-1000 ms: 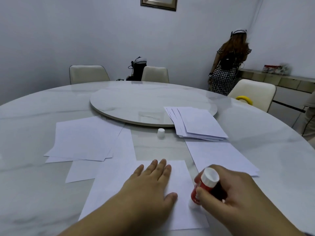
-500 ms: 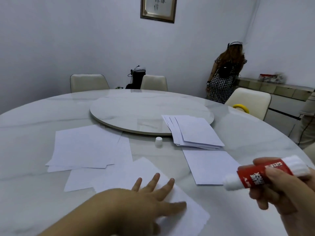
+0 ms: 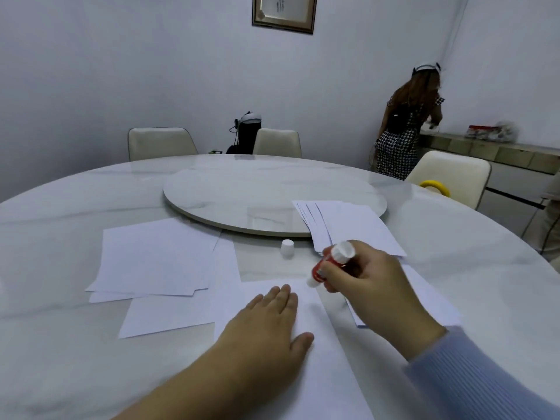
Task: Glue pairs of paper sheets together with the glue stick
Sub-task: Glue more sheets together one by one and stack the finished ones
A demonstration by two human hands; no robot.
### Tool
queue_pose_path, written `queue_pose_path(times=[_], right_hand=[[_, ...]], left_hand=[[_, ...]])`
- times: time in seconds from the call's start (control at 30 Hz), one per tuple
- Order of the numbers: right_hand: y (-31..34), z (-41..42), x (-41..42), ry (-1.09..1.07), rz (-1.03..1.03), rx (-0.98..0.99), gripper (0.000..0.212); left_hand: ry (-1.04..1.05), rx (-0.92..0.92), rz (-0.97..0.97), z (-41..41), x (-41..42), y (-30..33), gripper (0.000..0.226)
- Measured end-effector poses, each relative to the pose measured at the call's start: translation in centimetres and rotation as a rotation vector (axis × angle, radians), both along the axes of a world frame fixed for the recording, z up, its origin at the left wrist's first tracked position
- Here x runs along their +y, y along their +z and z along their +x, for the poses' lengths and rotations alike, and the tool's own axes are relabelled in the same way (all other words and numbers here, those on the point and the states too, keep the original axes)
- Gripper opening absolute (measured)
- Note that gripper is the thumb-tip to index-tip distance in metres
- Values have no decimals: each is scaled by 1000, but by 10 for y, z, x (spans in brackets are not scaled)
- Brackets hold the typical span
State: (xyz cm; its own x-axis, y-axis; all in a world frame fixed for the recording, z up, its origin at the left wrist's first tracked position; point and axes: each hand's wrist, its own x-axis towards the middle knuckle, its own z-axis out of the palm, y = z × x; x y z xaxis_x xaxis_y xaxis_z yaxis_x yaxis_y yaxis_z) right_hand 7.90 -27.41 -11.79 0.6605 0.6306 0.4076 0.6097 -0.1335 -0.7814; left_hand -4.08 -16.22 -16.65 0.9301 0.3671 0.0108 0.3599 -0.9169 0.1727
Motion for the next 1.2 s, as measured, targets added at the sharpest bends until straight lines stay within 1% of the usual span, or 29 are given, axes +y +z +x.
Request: queue_pose_path(times=[0.03, 0.1, 0.3, 0.4, 0.5, 0.6, 0.77, 0.8, 0.9, 0.97, 1.03, 1.07, 1.1, 1.17, 1.2], right_hand=[[-4, 4, 9, -2, -53, -32, 3], [-10, 9, 21, -5, -119, -80, 10], [-12, 13, 24, -1, -189, -189, 18], [-8, 8, 15, 17, -220, -206, 14], [-7, -6, -5, 18, -187, -228, 12], [-6, -26, -30, 58, -174, -255, 20], [-2, -60, -65, 64, -233, -222, 39], [-3, -66, -69, 37, -223, -227, 38], [-10, -77, -80, -76, -182, -252, 26], [-10, -79, -85, -51, -194, -174, 28], [-3, -78, -89, 11, -221, -51, 32], [1, -75, -92, 44, -172, 48, 23], [8, -69, -94, 54, -86, 165, 10], [18, -46, -101, 34, 169, 335, 30], [22, -34, -105, 57, 281, 435, 32]], left_hand=[[-2, 9, 3, 0, 0, -1, 67], [-8, 22, 11, 0, 0, 0, 67], [-12, 19, 1, -1, -2, 3, 66], [-13, 22, 3, -1, -2, 5, 66], [-14, 19, -2, -1, -2, 5, 65], [-6, 19, 0, -1, -2, 3, 66], [2, 22, 3, -1, -3, 4, 66], [5, 24, 5, -1, -3, 4, 66], [7, 32, 0, -2, -5, 7, 65], [10, 53, -1, -3, -6, 9, 65], [16, 57, -6, -3, -6, 13, 65], [20, 69, -8, -4, -6, 14, 65], [32, 82, -5, -6, -6, 16, 65], [83, 104, 19, -12, -6, 20, 67], [124, 138, 60, -16, -6, 22, 68]])
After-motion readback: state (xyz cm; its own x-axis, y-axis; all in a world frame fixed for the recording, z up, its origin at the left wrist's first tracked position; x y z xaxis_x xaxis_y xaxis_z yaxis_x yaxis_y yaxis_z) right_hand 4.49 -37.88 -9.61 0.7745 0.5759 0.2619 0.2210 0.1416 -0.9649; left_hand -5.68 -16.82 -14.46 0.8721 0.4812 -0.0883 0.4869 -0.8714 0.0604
